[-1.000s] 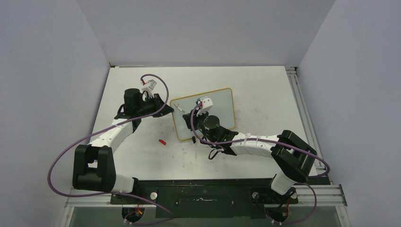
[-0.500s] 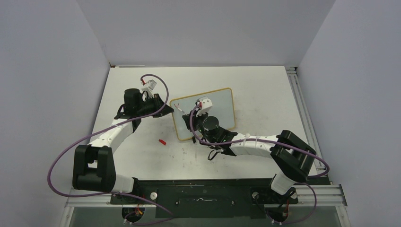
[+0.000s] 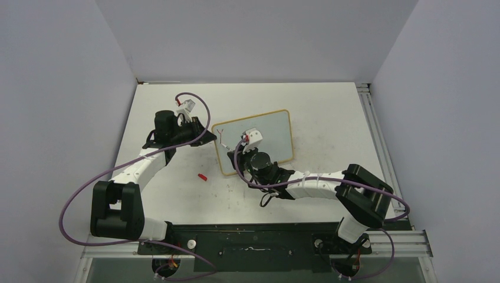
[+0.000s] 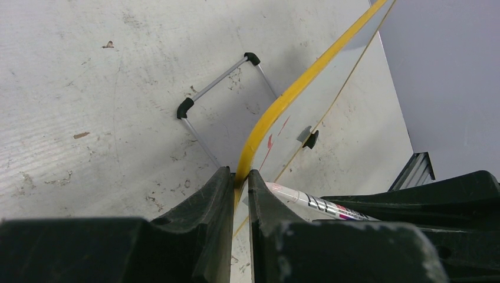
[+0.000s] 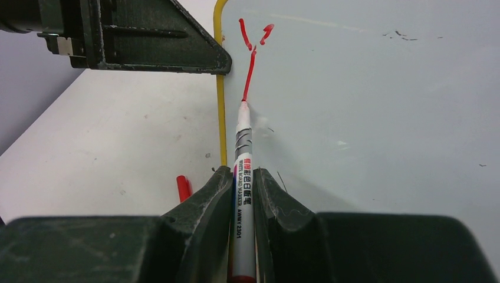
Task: Write a sentence on the whiteboard
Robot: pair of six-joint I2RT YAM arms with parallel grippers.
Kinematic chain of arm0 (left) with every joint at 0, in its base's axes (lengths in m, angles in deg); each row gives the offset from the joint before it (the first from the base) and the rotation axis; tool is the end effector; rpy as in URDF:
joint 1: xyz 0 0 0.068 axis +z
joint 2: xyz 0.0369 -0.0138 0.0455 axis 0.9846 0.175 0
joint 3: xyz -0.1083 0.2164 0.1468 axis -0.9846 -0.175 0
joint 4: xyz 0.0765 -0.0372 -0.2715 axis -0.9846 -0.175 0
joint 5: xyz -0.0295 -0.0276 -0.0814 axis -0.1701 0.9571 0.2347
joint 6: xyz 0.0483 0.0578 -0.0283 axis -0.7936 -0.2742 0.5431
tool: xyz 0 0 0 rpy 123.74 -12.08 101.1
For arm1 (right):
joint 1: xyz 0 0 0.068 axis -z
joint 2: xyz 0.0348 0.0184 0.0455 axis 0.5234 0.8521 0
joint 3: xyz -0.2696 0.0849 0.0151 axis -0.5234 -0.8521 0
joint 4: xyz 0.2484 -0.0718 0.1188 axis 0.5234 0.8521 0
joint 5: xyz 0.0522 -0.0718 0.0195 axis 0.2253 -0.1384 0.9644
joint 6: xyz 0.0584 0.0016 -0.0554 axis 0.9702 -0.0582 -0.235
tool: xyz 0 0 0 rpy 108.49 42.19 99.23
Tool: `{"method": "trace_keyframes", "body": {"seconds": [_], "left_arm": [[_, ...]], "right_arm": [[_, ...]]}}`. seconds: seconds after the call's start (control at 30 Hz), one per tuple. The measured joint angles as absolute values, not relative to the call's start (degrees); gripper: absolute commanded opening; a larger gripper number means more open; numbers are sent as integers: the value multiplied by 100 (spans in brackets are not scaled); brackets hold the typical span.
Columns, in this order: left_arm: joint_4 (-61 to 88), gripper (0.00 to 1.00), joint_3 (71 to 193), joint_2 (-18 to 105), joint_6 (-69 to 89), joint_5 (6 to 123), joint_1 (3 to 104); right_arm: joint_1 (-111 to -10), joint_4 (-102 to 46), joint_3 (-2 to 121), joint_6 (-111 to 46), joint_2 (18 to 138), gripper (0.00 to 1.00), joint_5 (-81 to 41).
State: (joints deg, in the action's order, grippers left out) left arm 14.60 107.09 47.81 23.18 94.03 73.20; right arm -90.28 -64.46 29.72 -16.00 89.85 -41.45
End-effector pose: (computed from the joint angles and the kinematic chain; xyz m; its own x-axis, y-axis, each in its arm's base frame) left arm 0.3364 -0.0827 0.2245 -0.7091 -0.2515 -0.6587 0.3573 0.6772 -0.6432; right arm 0.2223 0.3334 0.2037 -0.3676 0.1285 -0.9210 -0.6083 0.7159 0.3427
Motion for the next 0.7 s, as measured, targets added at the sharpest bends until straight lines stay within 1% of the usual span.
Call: {"method": "trace_keyframes", "body": {"seconds": [0.23, 0.53, 0.7], "left_arm": [[1452, 0, 10709, 4752, 2318, 9408, 7320], [1443, 0, 10709, 4704, 2318, 9416, 7320], [1428, 0, 10709, 4695, 2318, 9416, 7320]], "right_arm": [[-9120, -6376, 2952, -1611, 8965, 5, -4182], [-9161, -6238, 2952, -1746, 8532, 5, -4304], [-9106, -6214, 2952, -1799, 8502, 5, -4365]]}}
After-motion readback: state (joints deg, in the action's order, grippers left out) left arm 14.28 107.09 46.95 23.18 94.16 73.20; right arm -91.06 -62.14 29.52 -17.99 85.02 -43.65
